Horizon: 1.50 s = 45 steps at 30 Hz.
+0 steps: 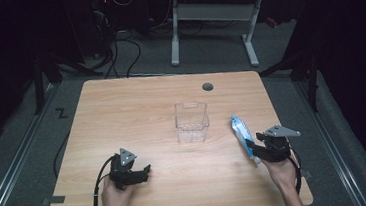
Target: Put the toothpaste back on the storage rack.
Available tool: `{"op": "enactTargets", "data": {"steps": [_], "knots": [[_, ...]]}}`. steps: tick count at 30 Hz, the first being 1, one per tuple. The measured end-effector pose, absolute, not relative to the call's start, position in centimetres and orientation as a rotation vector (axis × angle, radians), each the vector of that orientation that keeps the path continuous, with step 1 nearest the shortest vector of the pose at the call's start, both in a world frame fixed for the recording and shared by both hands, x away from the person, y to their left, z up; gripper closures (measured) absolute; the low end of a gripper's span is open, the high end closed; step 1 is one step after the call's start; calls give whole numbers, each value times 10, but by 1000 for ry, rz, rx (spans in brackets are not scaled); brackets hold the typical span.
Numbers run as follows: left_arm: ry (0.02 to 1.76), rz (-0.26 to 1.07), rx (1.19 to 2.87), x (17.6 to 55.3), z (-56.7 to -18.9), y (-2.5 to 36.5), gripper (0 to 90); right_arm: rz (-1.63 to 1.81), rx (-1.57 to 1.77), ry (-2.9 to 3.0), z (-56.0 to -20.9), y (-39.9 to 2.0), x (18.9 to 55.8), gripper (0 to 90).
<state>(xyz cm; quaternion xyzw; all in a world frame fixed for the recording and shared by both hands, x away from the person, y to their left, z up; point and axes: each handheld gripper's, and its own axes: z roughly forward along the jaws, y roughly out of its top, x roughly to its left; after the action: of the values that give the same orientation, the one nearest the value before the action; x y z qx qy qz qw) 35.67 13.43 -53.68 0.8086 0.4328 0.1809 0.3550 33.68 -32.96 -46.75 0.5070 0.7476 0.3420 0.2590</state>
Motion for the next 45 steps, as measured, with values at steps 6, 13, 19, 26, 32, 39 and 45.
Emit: {"op": "enactTargets", "data": {"steps": [6, 13, 19, 26, 32, 39, 45], "knots": [[1118, 468, 2090, 357, -537, 134, 165, 880, 1395, 2043, -462, -331, 349, 497], [1119, 467, 2090, 357, -537, 134, 165, 837, 1412, 2072, -460, -330, 362, 483], [1119, 467, 2089, 357, -537, 134, 166, 799, 1427, 2105, -460, -328, 373, 468], [1119, 467, 2089, 357, -537, 134, 166, 762, 1454, 2129, -463, -326, 385, 459], [1119, 467, 2089, 357, -537, 134, 166, 734, 1446, 2146, -461, -322, 393, 450], [1119, 467, 2090, 357, -537, 134, 166, 695, 1459, 2169, -462, -317, 405, 436], [1119, 467, 2089, 357, -537, 134, 166, 655, 1483, 2197, -467, -313, 415, 424]]}}
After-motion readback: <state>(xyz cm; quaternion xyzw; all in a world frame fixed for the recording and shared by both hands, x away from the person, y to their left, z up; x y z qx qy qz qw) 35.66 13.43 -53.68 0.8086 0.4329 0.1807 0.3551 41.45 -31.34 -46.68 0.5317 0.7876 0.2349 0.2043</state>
